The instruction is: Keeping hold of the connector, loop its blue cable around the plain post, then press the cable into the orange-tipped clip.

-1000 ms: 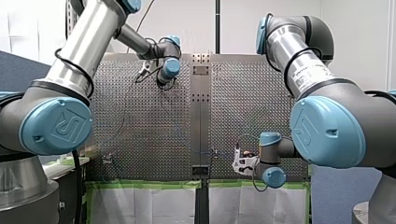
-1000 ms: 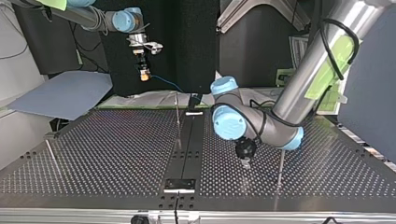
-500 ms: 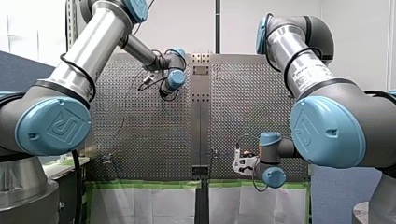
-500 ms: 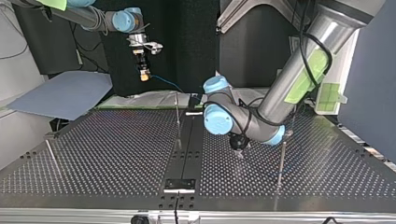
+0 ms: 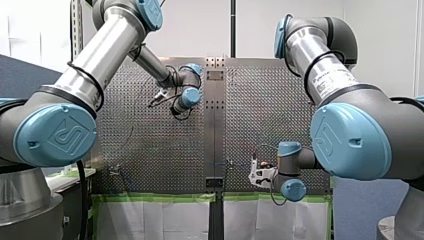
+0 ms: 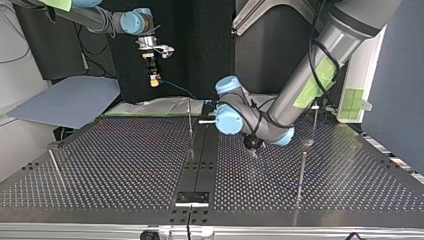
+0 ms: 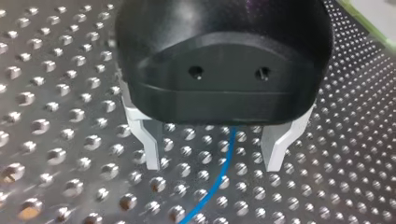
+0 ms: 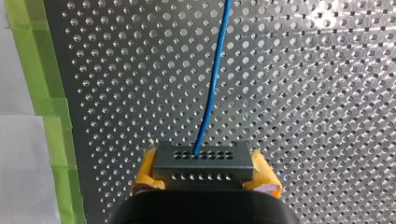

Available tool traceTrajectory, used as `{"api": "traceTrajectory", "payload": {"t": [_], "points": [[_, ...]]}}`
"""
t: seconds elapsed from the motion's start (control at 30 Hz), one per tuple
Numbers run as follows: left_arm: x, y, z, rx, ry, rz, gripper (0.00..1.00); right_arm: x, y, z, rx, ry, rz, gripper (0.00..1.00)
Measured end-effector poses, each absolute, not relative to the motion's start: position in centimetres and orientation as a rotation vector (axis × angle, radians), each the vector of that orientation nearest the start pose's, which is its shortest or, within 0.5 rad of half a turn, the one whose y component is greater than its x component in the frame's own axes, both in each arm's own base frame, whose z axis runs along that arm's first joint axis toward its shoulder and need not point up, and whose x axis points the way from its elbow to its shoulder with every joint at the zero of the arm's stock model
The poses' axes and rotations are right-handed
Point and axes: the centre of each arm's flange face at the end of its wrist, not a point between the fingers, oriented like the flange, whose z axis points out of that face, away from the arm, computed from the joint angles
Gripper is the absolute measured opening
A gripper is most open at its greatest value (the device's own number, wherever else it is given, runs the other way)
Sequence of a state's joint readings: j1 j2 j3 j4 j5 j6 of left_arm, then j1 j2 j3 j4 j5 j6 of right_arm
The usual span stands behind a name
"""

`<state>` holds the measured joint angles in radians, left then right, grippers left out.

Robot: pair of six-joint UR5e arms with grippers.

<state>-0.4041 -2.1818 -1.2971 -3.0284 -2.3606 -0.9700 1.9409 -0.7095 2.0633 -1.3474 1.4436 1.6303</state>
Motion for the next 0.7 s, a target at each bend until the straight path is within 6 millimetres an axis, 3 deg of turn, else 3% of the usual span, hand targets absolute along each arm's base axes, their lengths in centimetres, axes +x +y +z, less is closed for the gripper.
{"api": "traceTrajectory", "payload": {"t": [0.33, 0.7], "points": [[57.9, -32.0, 26.0, 0.314, 1.787, 0.781, 1.0, 31.9, -41.8, -4.4, 1.555, -0.99, 1.604, 0.0], [58.2, -33.1, 20.8, 0.35, 1.844, 0.715, 1.0, 31.9, -41.8, -4.4, 1.554, -0.989, 1.605, 0.0]]}}
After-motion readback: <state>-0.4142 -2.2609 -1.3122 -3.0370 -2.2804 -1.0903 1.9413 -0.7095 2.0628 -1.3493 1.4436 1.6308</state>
